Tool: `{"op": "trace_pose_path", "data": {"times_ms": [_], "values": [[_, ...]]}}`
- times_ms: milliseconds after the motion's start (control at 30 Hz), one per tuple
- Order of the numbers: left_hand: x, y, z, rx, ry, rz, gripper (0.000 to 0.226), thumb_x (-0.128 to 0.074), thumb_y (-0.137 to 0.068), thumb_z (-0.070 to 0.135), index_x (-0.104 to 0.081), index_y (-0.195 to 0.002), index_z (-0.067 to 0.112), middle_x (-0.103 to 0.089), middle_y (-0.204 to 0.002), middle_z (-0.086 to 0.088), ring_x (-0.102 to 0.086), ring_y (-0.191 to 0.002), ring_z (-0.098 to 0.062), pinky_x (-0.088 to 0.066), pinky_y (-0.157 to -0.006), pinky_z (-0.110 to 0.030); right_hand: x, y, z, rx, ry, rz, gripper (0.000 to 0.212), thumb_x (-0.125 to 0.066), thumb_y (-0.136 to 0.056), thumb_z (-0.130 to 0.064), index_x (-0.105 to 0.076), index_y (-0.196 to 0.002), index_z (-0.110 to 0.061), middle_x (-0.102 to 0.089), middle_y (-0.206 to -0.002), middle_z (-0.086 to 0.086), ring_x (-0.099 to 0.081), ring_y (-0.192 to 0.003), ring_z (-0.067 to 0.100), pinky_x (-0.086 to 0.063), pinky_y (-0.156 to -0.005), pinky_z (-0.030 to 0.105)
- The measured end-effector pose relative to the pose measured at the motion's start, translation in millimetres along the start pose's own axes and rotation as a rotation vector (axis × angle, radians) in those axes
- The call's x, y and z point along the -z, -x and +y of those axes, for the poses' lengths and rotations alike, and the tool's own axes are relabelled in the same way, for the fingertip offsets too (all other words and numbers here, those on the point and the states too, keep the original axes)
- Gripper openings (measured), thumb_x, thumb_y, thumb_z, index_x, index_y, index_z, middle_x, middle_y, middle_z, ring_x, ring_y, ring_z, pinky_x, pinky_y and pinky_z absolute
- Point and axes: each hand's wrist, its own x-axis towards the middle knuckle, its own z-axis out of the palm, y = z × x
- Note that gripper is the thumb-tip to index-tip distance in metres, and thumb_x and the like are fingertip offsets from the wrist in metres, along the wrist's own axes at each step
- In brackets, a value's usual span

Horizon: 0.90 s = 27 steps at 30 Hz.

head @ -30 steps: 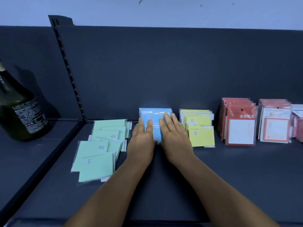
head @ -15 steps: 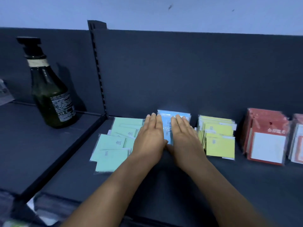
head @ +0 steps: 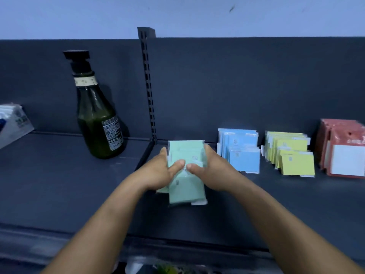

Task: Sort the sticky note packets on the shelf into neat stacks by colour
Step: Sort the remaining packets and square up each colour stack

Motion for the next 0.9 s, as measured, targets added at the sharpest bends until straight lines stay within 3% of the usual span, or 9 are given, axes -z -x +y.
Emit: {"op": "trace_pose_path", "data": {"times_ms": [100,167,233,367,500,600,700,800,900], "values": [[-0.7,-21.5,-9.8,0.026,0.066,-0.002,0.08,-0.029,-0.095,0.059,-0.001,-0.153,0.012,-0.02,-0.158,-0.006,-0.027,-0.143,-0.022,-0.025,-0.111,-0.031,-6.6,-16.3,-6.5,-0.16,-0.029,0.062,0.075,-0.05,-0.093,-0.047,-0.015,-0.151,-0.016,-0.032,-0.153,0.0,-0.035,-0.137,0.018,-0.031,-0.104,0.028],[-0.8,-35.1,-12.7,0.019,0.105,-0.015,0.074,-0.032,-0.095,0.058,-0.012,-0.152,0.015,-0.036,-0.152,-0.005,-0.041,-0.134,-0.023,-0.033,-0.108,-0.032,-9.8,-25.9,-5.1,-0.252,-0.026,0.063,0.084,-0.046,-0.094,-0.051,0.0,-0.153,-0.013,-0.021,-0.158,0.001,-0.025,-0.143,0.021,-0.025,-0.111,0.029],[-0.1,-45.5,-13.6,-0.009,0.132,-0.029,0.071,-0.04,-0.094,0.055,-0.018,-0.15,0.018,-0.05,-0.14,-0.001,-0.052,-0.121,-0.02,-0.041,-0.102,-0.033,-12.3,-33.4,-3.2,-0.299,-0.006,0.049,0.086,-0.044,-0.094,-0.053,0.004,-0.153,-0.012,-0.022,-0.158,0.003,-0.025,-0.144,0.022,-0.026,-0.111,0.03],[2.7,-57.5,-12.3,-0.023,0.153,-0.059,0.078,-0.049,-0.093,0.049,-0.007,-0.152,0.02,-0.047,-0.141,0.004,-0.049,-0.114,-0.013,-0.037,-0.089,-0.024,-16.8,-46.6,4.3,-0.351,-0.013,0.013,0.091,-0.046,-0.092,-0.056,0.007,-0.153,-0.015,-0.023,-0.157,0.005,-0.028,-0.142,0.024,-0.029,-0.109,0.032],[-1.3,-66.1,-17.2,0.002,0.35,-0.052,0.092,-0.059,-0.089,0.04,0.005,-0.153,0.024,-0.043,-0.144,0.006,-0.047,-0.122,-0.014,-0.037,-0.096,-0.026,-20.3,-56.5,16.7,-0.337,-0.141,0.033,0.084,-0.055,-0.088,-0.051,-0.011,-0.151,-0.02,-0.042,-0.145,-0.001,-0.045,-0.129,0.021,-0.04,-0.098,0.029],[-5.1,-68.8,-17.7,-0.014,0.508,-0.011,0.092,-0.068,-0.085,0.026,-0.006,-0.152,0.022,-0.055,-0.128,0.007,-0.055,-0.111,-0.013,-0.042,-0.091,-0.026,-20.6,-58.4,21.7,-0.289,-0.317,0.088,0.054,-0.067,-0.084,-0.037,-0.035,-0.125,-0.021,-0.054,-0.126,-0.007,-0.055,-0.109,0.014,-0.041,-0.085,0.025],[-6.2,-71.1,-16.5,-0.03,0.616,0.011,0.108,-0.076,-0.078,0.014,0.002,-0.153,0.022,-0.056,-0.118,0.014,-0.059,-0.104,-0.012,-0.047,-0.088,-0.028,-23.7,-63.8,27.9,-0.239,-0.45,0.203,0.052,-0.076,-0.075,-0.021,-0.044,-0.116,-0.022,-0.056,-0.12,-0.001,-0.061,-0.099,0.013,-0.048,-0.077,0.026],[-6.1,-72.8,-16.1,-0.007,0.668,0.023,0.119,-0.082,-0.069,0.014,0.002,-0.152,0.029,-0.047,-0.135,0.001,-0.062,-0.103,-0.017,-0.055,-0.086,-0.036,-25.3,-67.4,31.9,-0.267,-0.558,0.234,0.049,-0.079,-0.07,-0.013,-0.049,-0.109,-0.017,-0.06,-0.115,0.005,-0.064,-0.096,0.019,-0.055,-0.082,0.037],[-5.2,-68.7,-14.1,0.069,0.813,-0.014,0.113,-0.08,-0.073,0.007,-0.001,-0.152,0.024,-0.058,-0.114,-0.001,-0.067,-0.087,-0.015,-0.056,-0.073,-0.033,-23.7,-66.2,31.7,-0.276,-0.69,0.189,0.05,-0.077,-0.072,-0.002,-0.053,-0.114,-0.014,-0.067,-0.11,0.006,-0.067,-0.096,0.023,-0.055,-0.088,0.042]]}}
